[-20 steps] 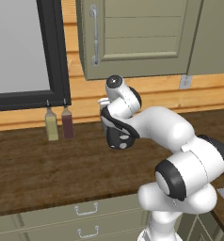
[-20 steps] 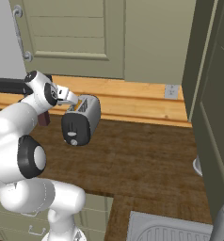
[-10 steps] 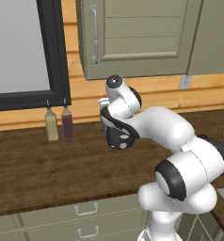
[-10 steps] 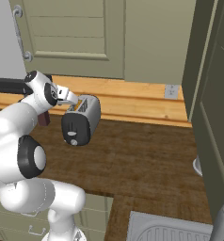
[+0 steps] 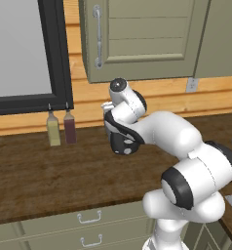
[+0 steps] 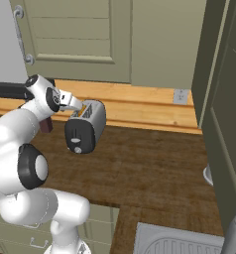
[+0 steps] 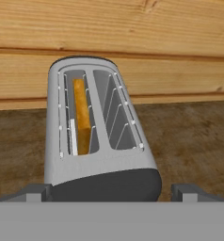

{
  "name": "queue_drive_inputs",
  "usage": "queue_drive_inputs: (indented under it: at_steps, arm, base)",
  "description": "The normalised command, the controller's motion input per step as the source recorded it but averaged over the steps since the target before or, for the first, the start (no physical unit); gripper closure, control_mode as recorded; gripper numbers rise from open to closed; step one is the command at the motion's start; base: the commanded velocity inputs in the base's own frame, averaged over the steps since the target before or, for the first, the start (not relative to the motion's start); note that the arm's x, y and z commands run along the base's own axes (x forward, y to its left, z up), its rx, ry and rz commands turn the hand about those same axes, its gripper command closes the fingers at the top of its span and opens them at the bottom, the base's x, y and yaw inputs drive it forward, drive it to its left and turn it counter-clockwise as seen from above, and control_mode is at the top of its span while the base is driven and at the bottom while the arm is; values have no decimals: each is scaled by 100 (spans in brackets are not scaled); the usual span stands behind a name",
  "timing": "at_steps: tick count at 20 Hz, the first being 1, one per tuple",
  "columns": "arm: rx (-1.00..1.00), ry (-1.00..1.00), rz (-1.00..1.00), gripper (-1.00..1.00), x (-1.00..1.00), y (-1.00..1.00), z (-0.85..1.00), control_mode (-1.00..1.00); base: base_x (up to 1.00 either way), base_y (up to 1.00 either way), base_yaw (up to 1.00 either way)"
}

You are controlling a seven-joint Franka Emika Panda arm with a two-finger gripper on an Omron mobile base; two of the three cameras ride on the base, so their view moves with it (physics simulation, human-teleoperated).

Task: Start the toaster. Once the lever pops up, take the bread to the plate on the dining counter.

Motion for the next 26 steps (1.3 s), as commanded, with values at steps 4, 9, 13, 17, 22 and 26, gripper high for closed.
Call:
queue_drive_inputs:
  at_steps: [4,9,13,17,22,26]
  arm:
    - [0,0,0,-100,-7,0,-7,-100]
    - [0,-1,0,-100,0,0,-17,-100]
    - [0,0,0,-100,9,0,-13,-100]
    - [-1,-1,0,-100,17,0,-14,-100]
    - [0,0,0,-100,33,0,0,-100]
    - [0,0,0,-100,26,0,0,-100]
  base:
    - [0,0,0]
    - [0,0,0]
    - [0,0,0]
    - [0,0,0]
    - [0,0,0]
    - [0,0,0]
